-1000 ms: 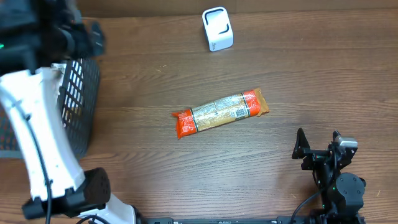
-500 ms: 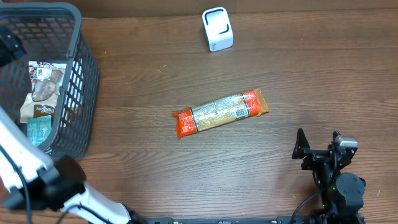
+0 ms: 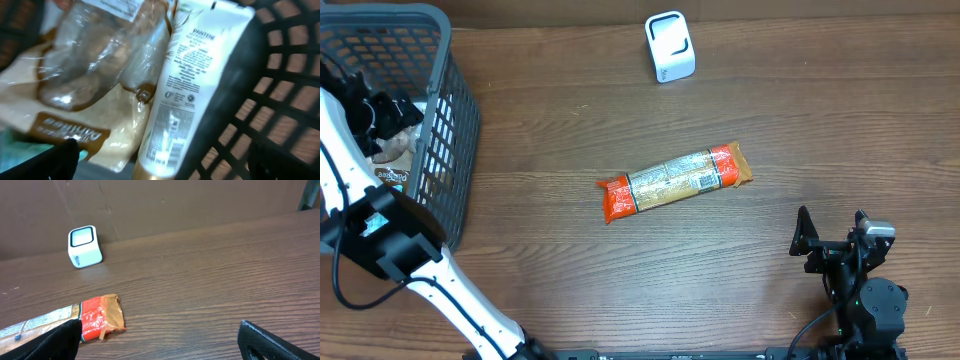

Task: Scan the item barcode
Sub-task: 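Grasp the white shampoo tube in the basket with the left gripper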

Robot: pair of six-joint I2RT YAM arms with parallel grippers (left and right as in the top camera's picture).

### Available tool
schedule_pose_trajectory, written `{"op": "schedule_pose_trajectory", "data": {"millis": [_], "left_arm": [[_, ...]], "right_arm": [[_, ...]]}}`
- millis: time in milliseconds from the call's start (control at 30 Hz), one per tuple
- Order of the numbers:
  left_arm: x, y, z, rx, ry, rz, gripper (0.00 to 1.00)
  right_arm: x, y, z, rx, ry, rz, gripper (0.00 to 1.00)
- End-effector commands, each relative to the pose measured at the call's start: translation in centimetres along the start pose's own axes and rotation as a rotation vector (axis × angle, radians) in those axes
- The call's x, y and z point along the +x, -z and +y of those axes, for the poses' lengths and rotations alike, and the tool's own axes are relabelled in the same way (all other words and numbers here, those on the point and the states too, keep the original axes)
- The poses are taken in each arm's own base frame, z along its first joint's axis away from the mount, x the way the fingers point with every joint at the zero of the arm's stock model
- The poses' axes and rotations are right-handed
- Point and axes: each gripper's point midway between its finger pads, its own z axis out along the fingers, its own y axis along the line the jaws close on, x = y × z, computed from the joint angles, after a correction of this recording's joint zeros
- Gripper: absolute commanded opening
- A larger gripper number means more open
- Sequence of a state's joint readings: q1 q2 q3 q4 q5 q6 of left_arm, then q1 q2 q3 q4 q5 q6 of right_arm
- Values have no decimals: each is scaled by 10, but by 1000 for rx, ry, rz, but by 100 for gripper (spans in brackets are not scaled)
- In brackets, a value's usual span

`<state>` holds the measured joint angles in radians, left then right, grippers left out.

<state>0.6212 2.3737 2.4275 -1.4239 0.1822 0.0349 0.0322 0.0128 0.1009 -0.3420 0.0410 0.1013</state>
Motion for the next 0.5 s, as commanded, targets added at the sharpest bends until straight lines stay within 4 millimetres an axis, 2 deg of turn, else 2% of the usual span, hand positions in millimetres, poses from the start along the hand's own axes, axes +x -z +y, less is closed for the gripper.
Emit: {"op": "schedule_pose_trajectory", "data": {"millis": [0,200,467], "left_arm": [[5,-27,-9,42,-45,55,98],[14,-57,-17,62,-85,120,97],[20,-66,-29,68,-111,150,90]], "right_arm": [[-1,2,-2,10,-3,1,100],[-1,2,-2,10,-3,1,100],[-1,2,-2,10,-3,1,100]]}}
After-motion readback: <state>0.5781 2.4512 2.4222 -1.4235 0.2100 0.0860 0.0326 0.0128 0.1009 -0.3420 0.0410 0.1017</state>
